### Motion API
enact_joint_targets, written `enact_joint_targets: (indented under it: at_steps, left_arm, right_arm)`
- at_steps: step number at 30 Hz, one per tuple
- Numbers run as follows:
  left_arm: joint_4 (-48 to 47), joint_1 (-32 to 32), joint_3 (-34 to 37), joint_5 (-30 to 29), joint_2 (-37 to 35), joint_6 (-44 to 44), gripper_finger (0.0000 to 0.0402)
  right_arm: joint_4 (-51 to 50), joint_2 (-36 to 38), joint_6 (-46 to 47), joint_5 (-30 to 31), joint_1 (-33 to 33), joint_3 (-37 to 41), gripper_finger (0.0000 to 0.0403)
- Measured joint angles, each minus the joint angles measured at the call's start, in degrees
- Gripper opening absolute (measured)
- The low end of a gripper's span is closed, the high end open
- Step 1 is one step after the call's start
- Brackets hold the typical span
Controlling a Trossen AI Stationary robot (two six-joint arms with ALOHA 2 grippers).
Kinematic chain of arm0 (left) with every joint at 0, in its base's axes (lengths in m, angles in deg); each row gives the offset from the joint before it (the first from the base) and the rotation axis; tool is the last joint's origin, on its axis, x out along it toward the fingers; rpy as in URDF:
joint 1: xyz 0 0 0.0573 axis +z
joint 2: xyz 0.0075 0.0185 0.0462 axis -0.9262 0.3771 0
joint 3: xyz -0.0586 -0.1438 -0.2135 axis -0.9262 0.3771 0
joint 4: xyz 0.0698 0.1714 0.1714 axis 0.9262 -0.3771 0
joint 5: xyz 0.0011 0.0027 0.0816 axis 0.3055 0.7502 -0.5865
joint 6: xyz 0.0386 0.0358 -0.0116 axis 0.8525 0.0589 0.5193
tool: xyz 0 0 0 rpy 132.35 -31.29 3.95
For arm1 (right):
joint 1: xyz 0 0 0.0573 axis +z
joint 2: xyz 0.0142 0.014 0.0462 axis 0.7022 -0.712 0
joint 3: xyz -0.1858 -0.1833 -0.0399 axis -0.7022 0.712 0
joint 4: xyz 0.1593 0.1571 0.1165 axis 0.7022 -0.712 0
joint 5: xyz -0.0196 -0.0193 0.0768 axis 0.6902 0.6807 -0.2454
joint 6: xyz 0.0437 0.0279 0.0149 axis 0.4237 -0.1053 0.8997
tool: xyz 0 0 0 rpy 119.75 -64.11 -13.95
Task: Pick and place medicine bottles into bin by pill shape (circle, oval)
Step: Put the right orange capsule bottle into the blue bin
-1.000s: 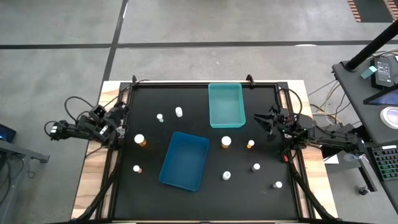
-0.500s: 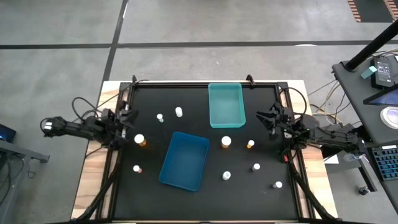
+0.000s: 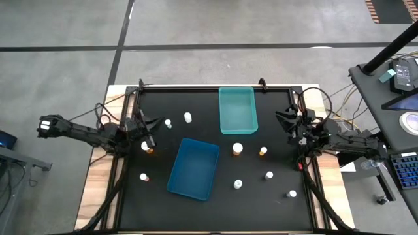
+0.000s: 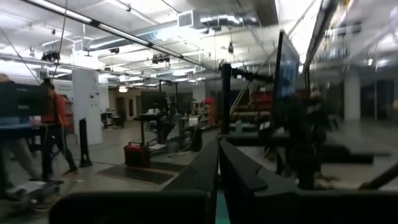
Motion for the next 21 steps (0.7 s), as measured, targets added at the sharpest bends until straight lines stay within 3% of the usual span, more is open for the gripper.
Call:
enact_joint_targets:
  at_steps: [11, 21]
  left_arm:
    - [1.1, 0.0, 0.3, 0.0, 5.6, 3.3, 0.0]
    - [0.9, 0.0, 0.3, 0.0, 5.4, 2.8, 0.0]
  right_arm:
    - [-1.7, -18.5, -0.7, 0.0, 0.1, -14.5, 0.0084]
    - [-19.5, -38.4, -1.2, 0.0, 3.4, -34.2, 0.0084]
